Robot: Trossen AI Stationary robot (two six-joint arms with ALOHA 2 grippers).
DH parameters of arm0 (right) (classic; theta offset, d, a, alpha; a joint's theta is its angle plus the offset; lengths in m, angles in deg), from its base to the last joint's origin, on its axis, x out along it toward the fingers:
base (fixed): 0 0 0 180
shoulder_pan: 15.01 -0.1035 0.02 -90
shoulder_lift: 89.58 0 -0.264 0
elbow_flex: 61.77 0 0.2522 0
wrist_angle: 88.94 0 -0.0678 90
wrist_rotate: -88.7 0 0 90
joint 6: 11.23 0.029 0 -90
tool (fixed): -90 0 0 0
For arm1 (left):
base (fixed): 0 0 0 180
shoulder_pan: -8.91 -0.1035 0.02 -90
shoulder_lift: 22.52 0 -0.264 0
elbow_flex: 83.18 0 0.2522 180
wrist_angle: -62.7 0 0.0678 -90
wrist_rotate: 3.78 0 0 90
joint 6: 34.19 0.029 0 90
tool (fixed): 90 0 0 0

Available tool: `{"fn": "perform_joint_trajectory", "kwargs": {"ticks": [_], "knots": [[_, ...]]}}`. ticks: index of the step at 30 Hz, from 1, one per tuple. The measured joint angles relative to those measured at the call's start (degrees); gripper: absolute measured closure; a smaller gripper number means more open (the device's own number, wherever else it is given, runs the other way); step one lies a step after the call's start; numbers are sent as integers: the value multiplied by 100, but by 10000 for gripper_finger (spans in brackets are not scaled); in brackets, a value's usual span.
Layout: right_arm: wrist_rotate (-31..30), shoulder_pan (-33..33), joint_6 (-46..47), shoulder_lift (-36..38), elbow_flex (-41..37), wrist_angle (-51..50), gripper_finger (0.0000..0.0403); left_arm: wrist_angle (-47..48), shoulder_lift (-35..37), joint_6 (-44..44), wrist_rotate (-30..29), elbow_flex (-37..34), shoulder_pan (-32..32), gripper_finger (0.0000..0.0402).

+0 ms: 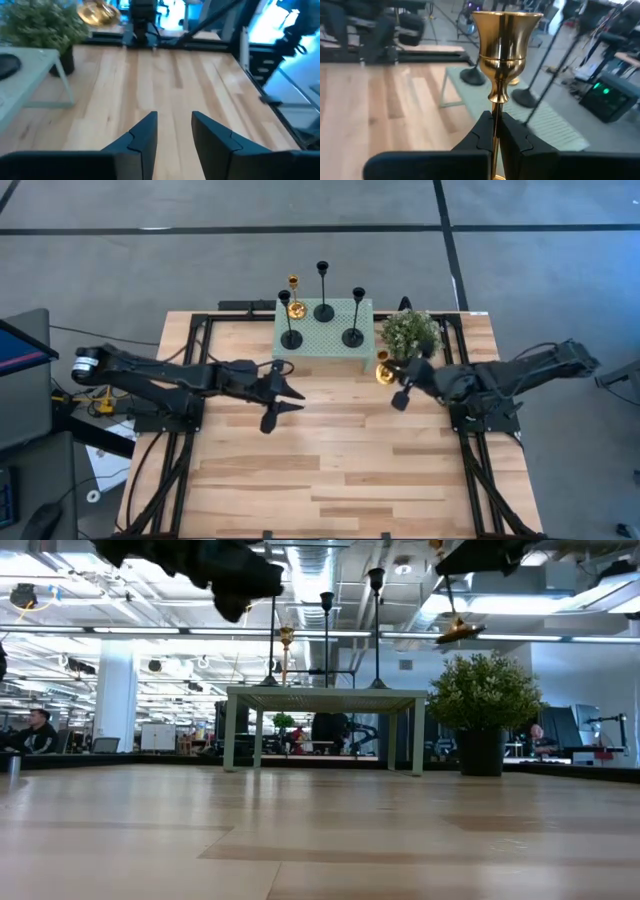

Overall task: Pick & Place candle stick holders
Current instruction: Put the gold candle holder on the shelf

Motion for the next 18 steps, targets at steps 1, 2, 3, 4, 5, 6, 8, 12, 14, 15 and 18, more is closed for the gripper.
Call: {"fn": "perform_joint_trajectory", "kwargs": {"ticks": [1, 2, 3, 4, 5, 6, 8, 12, 14, 15, 18], "knots": [[12, 54, -115, 126, 0, -23, 403, 141, 83, 0, -3, 2, 66, 283], [25, 126, -235, 233, 0, -35, 403, 263, 158, 0, -2, -6, 153, 285], [43, 218, -386, 332, 0, -15, 403, 273, 188, 0, 1, -5, 244, 287], [95, 326, -549, 441, 0, -24, 403, 305, 216, 0, -1, -3, 347, 289], [174, 447, -698, 536, 0, -16, 403, 427, 254, 0, -1, -3, 454, 291], [286, 588, -829, 605, 1, 57, 403, 485, 266, 0, 2, -7, 569, 293], [605, 931, -1059, 756, 2, 106, 403, 501, 264, 0, 1, -5, 800, 296], [1346, 1760, -1309, 983, 2, 213, 403, 518, 262, 0, 2, -5, 1247, 301], [1806, 2231, -1382, 1035, 2, 322, 403, 521, 262, 0, 2, -5, 1446, 302], [2086, 2472, -1425, 1038, 2, 377, 403, 521, 262, 0, 2, -5, 1543, 303], [3001, 3253, -1458, 987, 2, 545, 403, 522, 262, 0, 0, -5, 1795, 305]]}}
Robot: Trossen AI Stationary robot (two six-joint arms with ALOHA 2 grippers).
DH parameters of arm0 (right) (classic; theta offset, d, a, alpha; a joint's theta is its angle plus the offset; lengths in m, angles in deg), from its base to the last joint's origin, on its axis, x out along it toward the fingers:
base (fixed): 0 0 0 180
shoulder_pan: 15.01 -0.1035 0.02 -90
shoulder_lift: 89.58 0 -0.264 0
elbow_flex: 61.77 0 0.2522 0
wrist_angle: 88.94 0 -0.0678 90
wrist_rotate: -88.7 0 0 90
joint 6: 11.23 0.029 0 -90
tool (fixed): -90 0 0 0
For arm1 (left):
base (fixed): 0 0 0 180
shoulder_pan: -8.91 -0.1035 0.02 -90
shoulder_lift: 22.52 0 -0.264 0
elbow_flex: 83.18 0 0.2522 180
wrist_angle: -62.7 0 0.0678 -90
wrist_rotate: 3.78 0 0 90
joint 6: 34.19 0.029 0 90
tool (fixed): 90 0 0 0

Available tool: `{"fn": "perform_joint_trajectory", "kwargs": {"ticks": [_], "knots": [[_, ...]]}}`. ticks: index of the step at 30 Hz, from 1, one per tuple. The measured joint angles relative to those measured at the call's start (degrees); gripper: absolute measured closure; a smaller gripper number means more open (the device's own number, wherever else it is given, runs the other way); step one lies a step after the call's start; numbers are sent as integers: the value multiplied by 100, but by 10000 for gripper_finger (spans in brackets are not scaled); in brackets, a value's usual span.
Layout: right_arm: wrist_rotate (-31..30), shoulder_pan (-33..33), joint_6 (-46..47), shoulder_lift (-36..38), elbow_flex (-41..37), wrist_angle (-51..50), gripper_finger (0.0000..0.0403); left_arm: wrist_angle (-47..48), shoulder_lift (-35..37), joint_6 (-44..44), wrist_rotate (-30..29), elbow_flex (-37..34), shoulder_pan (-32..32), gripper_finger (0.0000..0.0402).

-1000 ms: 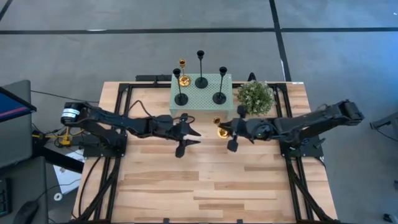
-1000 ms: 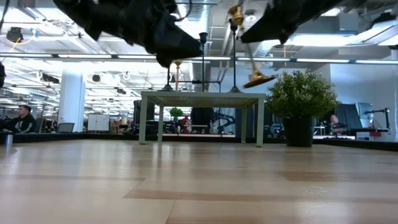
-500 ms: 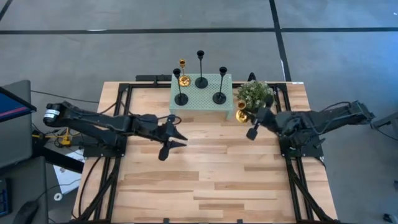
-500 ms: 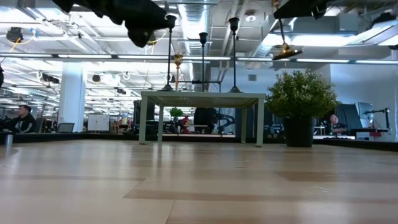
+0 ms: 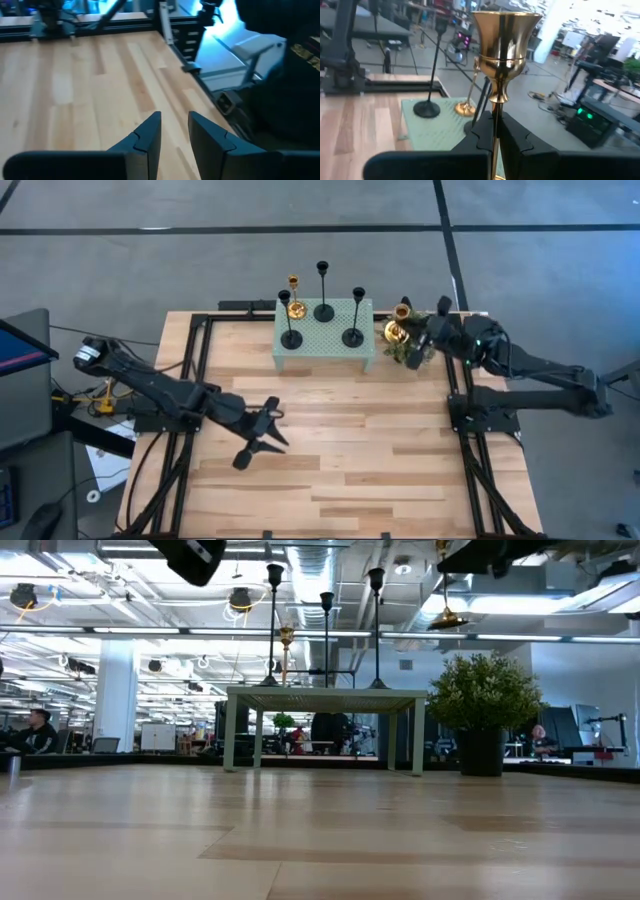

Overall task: Pick & Place candle stick holders
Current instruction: Put the gold candle holder on the shelf

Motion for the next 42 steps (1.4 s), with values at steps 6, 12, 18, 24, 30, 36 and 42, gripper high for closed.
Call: {"fn": "perform_joint_trajectory", "kwargs": {"ticks": [6, 12, 18, 24, 30, 36, 42], "knots": [[1669, 1475, 157, -499, -2, 567, 403, -1, 0, 14, -138, 0, 322, 305], [2988, 2479, 487, -1241, -2, 1553, 403, -1, 0, 8, -365, 0, 428, 305], [3609, 3094, 779, -2144, 0, 2439, 403, -1, 0, 4, -365, 0, 429, 305], [4118, 3397, 1126, -2895, 3, 3148, 403, -3, -2, 4, -365, 0, 429, 305], [4288, 3397, 1226, -3456, 364, 3215, 403, -3, -2, 4, -365, 0, 429, 305], [4290, 3377, 1316, -3944, 707, 3169, 403, -5, -2, 6, -365, 0, 429, 305], [4285, 3377, 1376, -4360, 780, 3145, 403, -5, -2, 4, -365, 0, 429, 305]]}}
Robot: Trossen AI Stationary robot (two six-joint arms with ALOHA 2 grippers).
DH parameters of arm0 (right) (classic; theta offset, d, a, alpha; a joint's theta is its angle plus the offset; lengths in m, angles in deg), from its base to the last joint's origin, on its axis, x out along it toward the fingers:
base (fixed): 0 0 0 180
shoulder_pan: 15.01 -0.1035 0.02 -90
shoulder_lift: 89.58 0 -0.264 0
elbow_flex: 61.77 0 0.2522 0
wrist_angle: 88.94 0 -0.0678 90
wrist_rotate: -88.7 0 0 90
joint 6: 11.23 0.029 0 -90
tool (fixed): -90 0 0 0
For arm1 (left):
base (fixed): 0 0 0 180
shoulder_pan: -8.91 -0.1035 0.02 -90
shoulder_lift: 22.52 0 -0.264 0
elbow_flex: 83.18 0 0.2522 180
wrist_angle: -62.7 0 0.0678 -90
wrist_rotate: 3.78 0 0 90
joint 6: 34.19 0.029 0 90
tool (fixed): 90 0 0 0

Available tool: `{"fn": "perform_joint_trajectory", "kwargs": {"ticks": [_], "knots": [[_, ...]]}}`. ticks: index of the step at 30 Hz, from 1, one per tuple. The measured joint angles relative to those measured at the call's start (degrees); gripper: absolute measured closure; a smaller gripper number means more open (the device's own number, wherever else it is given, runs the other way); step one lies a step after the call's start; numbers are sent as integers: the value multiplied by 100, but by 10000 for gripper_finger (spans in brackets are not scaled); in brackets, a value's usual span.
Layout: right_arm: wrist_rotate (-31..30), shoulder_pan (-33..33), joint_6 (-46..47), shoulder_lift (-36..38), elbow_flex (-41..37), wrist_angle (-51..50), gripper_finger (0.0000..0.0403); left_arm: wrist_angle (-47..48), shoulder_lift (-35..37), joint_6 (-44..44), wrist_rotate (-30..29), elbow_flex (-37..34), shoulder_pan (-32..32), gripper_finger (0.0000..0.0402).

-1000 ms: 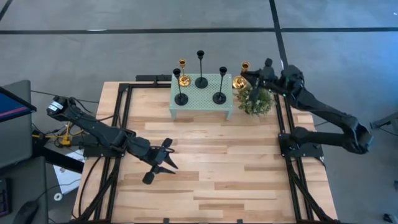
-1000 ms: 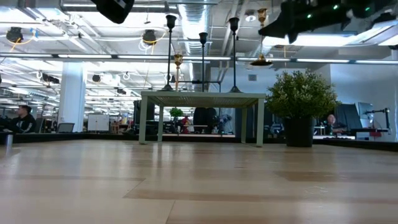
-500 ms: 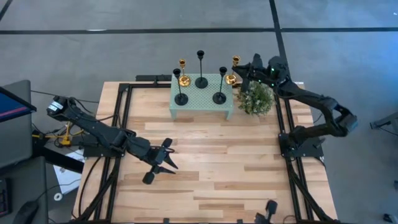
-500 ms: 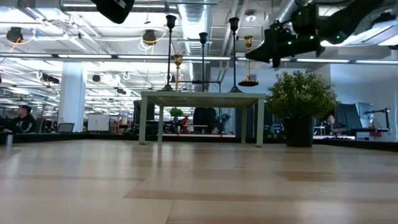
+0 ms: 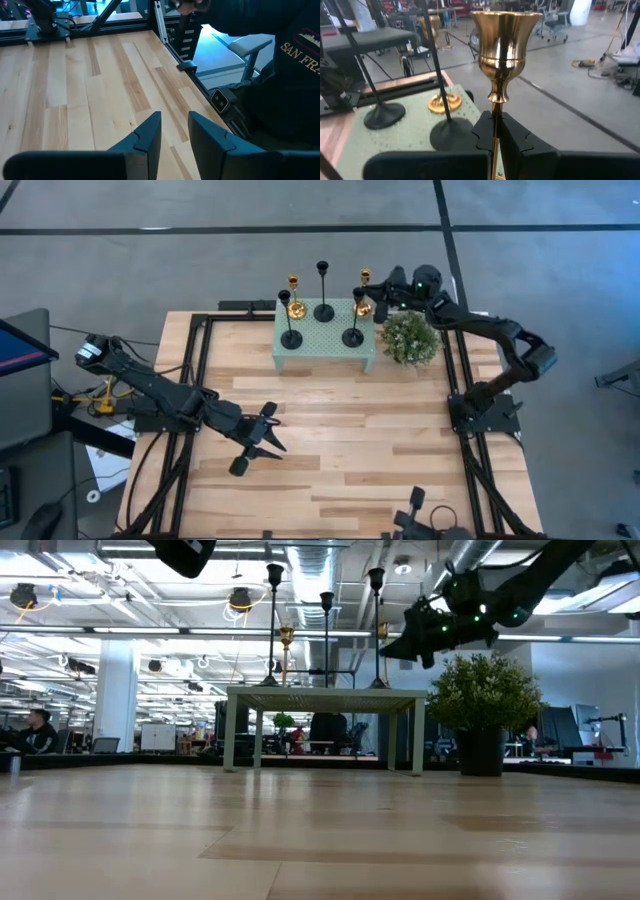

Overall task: Pick & Place candle stick holders
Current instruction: Put the gold candle holder on the shelf

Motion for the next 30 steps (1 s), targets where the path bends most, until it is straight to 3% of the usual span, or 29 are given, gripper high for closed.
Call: {"fn": "perform_joint_trajectory", "kwargs": {"ticks": [21, 30], "knots": [[-206, -163, -110, -155, 0, 64, 403, 0, -2, 173, 0, 0, -2, 305], [-334, -225, 132, -579, 10, 647, 403, 0, -2, 173, 0, 0, -4, 305]]}}
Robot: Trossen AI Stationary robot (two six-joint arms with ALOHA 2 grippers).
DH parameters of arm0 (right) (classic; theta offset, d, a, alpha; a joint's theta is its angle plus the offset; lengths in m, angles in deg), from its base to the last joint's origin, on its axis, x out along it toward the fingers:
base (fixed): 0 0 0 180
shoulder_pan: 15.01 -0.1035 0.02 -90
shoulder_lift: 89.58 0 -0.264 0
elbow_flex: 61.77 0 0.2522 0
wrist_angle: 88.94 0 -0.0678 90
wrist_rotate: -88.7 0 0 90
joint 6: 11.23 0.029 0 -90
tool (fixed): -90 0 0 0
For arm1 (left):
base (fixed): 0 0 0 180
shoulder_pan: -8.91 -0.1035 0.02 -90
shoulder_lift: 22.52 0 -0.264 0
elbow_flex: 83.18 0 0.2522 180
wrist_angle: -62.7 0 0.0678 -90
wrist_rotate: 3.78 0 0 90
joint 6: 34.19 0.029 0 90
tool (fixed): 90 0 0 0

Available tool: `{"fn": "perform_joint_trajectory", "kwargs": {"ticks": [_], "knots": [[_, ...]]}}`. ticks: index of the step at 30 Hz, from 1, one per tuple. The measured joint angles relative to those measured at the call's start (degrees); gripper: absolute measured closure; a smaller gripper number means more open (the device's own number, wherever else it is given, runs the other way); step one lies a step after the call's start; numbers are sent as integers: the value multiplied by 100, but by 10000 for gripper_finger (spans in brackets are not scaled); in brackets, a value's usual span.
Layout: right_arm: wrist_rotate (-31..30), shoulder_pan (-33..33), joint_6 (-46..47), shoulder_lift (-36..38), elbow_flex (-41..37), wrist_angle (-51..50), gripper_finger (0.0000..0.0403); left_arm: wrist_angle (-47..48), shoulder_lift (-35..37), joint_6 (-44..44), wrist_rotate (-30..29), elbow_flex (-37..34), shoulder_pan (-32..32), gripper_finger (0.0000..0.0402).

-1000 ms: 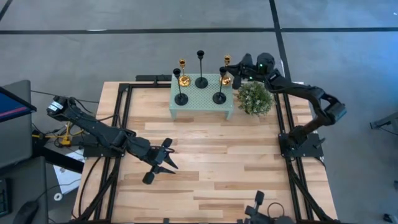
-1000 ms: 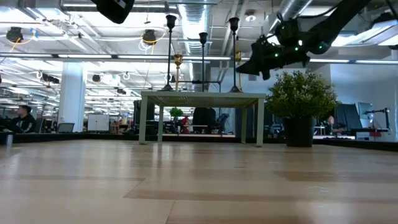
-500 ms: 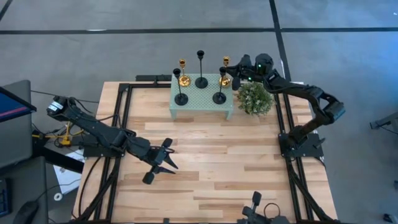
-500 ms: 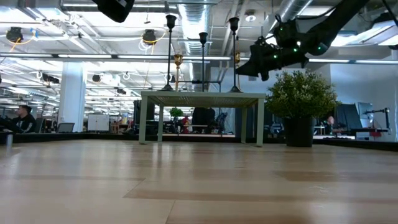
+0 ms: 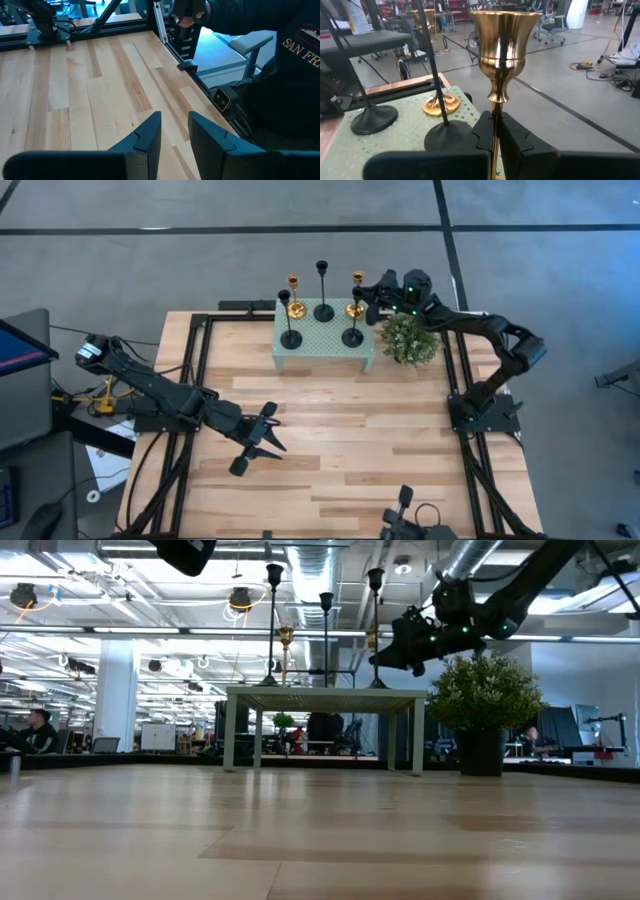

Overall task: Pick & Place candle stick holders
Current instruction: Put the gold candle holder on the shelf

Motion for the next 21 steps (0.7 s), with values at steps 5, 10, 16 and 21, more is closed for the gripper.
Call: {"fn": "perform_joint_trajectory", "kwargs": {"ticks": [5, 10, 16, 21], "knots": [[6, 0, 2, -91, 8, 94, 403, 0, 0, 0, -1, 0, 0, 305], [13, 0, -83, 49, -1, -89, 403, 1, 0, 0, 0, 0, 0, 305], [21, 0, -155, 163, -5, -353, 403, 2, 0, 0, 0, 0, 0, 305], [61, -31, -197, 174, 3, -456, 388, 2, 0, 0, 0, 0, 0, 305]]}}
